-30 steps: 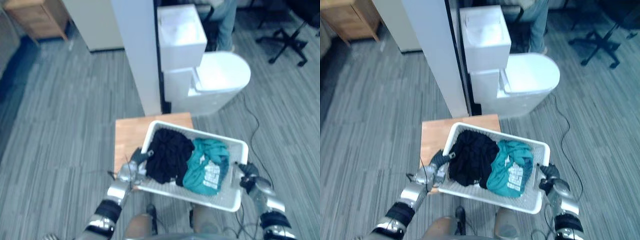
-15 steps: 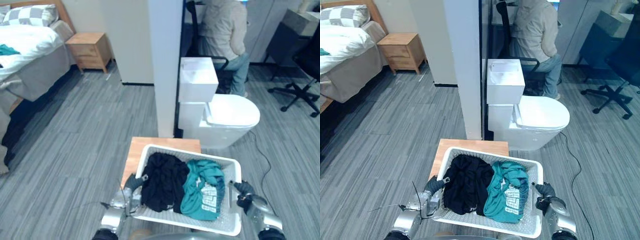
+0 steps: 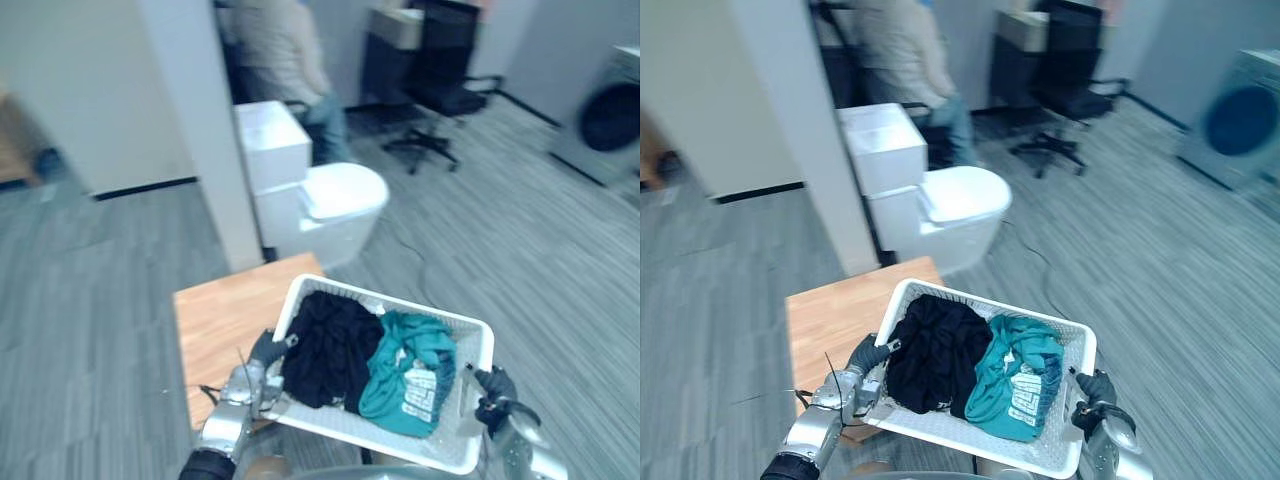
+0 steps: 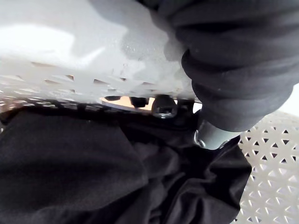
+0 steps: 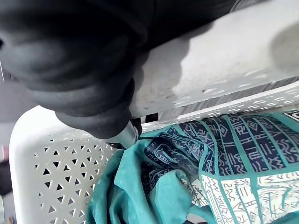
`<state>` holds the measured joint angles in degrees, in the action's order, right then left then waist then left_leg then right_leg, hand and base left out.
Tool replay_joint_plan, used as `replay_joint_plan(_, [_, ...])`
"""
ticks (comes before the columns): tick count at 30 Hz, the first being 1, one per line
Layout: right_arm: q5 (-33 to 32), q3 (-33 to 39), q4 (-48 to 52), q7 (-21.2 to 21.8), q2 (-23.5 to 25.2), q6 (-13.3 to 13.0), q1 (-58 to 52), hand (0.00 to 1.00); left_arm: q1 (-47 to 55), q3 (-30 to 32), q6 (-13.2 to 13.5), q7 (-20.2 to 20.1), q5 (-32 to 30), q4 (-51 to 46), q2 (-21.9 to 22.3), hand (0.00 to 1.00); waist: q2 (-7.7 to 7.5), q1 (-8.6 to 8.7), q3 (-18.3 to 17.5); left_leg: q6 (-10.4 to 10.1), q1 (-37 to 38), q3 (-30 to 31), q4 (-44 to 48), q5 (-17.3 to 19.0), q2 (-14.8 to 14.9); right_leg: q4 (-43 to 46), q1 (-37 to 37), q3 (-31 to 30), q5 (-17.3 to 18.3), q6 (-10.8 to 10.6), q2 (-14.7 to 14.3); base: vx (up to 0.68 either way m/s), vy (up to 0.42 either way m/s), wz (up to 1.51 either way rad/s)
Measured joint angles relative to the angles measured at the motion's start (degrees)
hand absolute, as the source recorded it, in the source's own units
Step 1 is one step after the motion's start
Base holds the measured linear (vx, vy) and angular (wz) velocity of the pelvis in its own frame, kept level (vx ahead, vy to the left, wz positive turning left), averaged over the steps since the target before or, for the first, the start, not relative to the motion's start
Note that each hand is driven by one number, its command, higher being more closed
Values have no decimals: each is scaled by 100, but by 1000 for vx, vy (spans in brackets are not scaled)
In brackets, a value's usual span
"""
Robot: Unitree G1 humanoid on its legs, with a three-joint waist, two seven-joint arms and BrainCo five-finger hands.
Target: Pick up the laundry basket with both hands and put the clothes into the washing machine.
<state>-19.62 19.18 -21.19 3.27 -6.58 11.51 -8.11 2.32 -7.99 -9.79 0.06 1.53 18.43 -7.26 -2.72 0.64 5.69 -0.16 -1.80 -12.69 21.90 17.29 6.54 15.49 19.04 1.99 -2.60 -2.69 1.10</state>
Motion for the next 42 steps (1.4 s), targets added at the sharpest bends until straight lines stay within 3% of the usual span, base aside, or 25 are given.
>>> replay_joint_plan(2, [1, 2, 0, -56, 8, -29, 4, 100, -13, -23, -11, 4, 2, -51, 11, 100, 30, 55, 10, -39, 167, -376, -285, -188, 145, 698, -175, 235, 294, 200, 19, -91, -22, -125])
replay_joint_plan(6, [2, 6, -186, -62, 3, -122, 31, 100, -12, -37, -53, 30, 2, -96, 6, 100, -12, 144, -29, -241, 196, -1516, -61, -149, 573, 1161, -750, 130, 1224, -94, 522, -125, -179, -159])
replay_joint_plan(7, [2, 12, -348, -59, -63, -136, 104, 100, -17, -30, -114, 33, 2, -74, 63, 100, 12, 252, 14, -465, 206, -1667, 155, 18, 669, 879, -798, 62, 1263, -74, 313, -61, -208, -147])
replay_joint_plan(8, [8, 17, -458, -60, -79, -143, 149, 100, 14, -26, -144, 33, 1, -66, 97, 100, 104, 288, -16, -477, 232, -1686, 121, 22, 743, 709, -825, -38, 1167, -31, 154, -4, -150, -156])
replay_joint_plan(11, [15, 35, -556, 31, -172, -160, 219, 100, 66, 25, -93, 30, 14, -71, 156, 100, 263, 303, -88, -738, 936, -2627, -485, -153, 987, 282, -934, 485, 1201, 74, 127, 63, -81, -187])
replay_joint_plan(13, [20, 46, -655, 79, -57, -249, 207, 100, 67, 90, -89, -5, 12, -35, 75, 100, 263, 456, -139, -1062, 1170, -3108, 89, -81, 1548, 180, -877, 48, 863, 229, -476, 140, -197, -157])
replay_joint_plan(14, [25, 38, -647, 92, -29, -245, 214, 100, 76, 133, -89, -16, 12, -29, 81, 100, 292, 416, -107, -1054, 1152, -3082, 516, -86, 1764, 226, -876, -98, 846, 304, -619, 220, -224, -181])
replay_joint_plan(15, [120, 56, -593, 81, 47, -235, 188, 100, 125, 173, -89, -17, 11, -28, 100, 100, 221, 322, -86, -538, 1084, -2773, 1495, -213, 2198, 334, -1009, -444, 795, 427, -941, 256, -245, -184])
replay_joint_plan(16, [189, 50, -391, 75, 91, -215, 115, 100, 167, 224, -89, -19, 12, -28, 102, 100, 302, 287, 28, 740, 645, -1953, 2606, -691, 2466, 468, -1165, -636, 856, 556, -1200, 288, -247, -220])
replay_joint_plan(17, [204, 25, -125, 63, 155, -201, -9, 100, 213, 258, -89, -23, 50, -45, 153, 100, 331, 139, 67, 1280, 165, -885, 3466, -1910, 2401, 602, -1323, -937, 952, 702, -1369, 278, -109, -197])
replay_joint_plan(18, [216, -8, -37, 50, 167, -201, -45, 100, 320, 299, -60, -23, 50, -90, 154, 100, 254, 59, 56, 1029, -156, -165, 4010, -2053, 2028, 679, -1405, -1236, 1105, 887, -1423, 214, 16, -160])
replay_joint_plan(19, [226, -11, -33, 45, 133, -202, -49, 100, 364, 299, -21, -27, 50, -95, 197, 100, 259, 62, 67, 772, -500, 336, 4352, -1867, 1630, 751, -1409, -1395, 1237, 1021, -1452, 229, 99, -138])
replay_joint_plan(20, [229, -61, -14, 43, 26, -186, -31, 100, 416, 301, 16, -26, 50, -124, 275, 100, 339, 29, 123, 286, -1072, 935, 4763, -1422, 937, 832, -1429, -1688, 1375, 1103, -1466, 186, 101, -107])
replay_joint_plan(22, [228, -182, 16, 46, -125, -95, -28, 100, 529, 320, 7, -19, 68, -130, 324, 100, 411, -6, 231, 228, -1675, 1043, 4594, -929, 416, 730, -1622, -1987, 1435, 1060, -1423, 290, 136, -92])
replay_joint_plan(26, [215, -371, 504, 29, -179, 6, -186, 100, 724, 375, -14, -6, 219, -447, 388, 100, 349, -33, 316, 175, -2147, 347, 2029, -686, 423, 545, -2167, -2133, 1804, 776, -1117, 413, 133, -9])
replay_joint_plan(28, [214, -378, 507, 29, -230, 11, -199, 100, 918, 374, -39, 29, 222, -638, 437, 100, 286, -184, 103, -59, -1921, 295, 1036, -840, -179, 592, -2217, -2269, 2126, 617, -869, 514, 230, -26])
replay_joint_plan(29, [216, -423, 518, 26, -127, -1, -178, 100, 983, 412, -53, 112, 222, -764, 363, 100, 218, -179, -27, 388, -1628, 220, 670, -594, -500, 612, -2344, -2356, 2345, 533, -650, 595, 252, -27])
replay_joint_plan(31, [250, -529, 531, 23, -61, -3, -154, 100, 1037, 565, -88, 136, 218, -848, 317, 100, 23, -228, -42, 622, -1238, -105, 654, -459, -767, 1391, -2267, -2494, 2440, 214, -411, 642, 229, -30])
replay_joint_plan(32, [251, -607, 538, 22, -62, 2, -184, 100, 1130, 601, -119, 143, 218, -945, 303, 100, -60, -313, -27, 622, -1013, -219, 750, -459, -919, 2069, -2182, -2535, 2349, 45, -322, 601, 205, -61])
replay_joint_plan(33, [251, -608, 592, 22, -7, -7, -191, 100, 1201, 575, -130, 146, 218, -1077, 288, 100, -100, -477, -8, 600, -956, -215, 1326, -470, -1048, 3175, -1916, -2435, 1886, -347, -275, 547, 218, -53])
replay_joint_plan(34, [248, -564, 711, 23, 67, -48, -317, 100, 1227, 506, -132, 146, 217, -1231, 205, 100, -102, -465, -5, 493, -778, -142, 1150, -235, -1141, 4339, -1532, -2158, 1107, -376, -327, 269, 118, -26])
replay_joint_plan(35, [247, -567, 773, 29, 51, -99, -393, 100, 1238, 476, -127, 148, 224, -1266, 213, 100, -29, -448, -25, 661, -441, 56, 775, 136, -1247, 4904, -1327, -1966, 826, -320, -282, 280, 109, 15])
replay_joint_plan(36, [279, -418, 785, 16, 188, -170, -347, 100, 1090, 410, -143, 201, 217, -1273, 132, 100, -164, -324, -29, 851, 23, 256, 556, 415, -1585, 5981, -638, -1763, 1040, -294, -123, 298, 55, 30])
replay_joint_plan(39, [293, -315, 819, 13, 190, -145, -381, 100, 1033, 305, -177, 205, 217, -1266, 100, 100, 68, -120, -17, 811, 556, 620, 114, 474, -1555, 5829, 129, -1254, 1540, -217, -116, 458, 78, 41])
replay_joint_plan(42, [326, -197, 1153, 1, 261, -151, -432, 100, 744, 287, -110, 207, 284, -1034, 149, 100, 242, 29, 18, 695, 1521, 1087, -693, 504, -1284, 3934, 667, -576, 1927, -46, -143, 645, 30, 61])
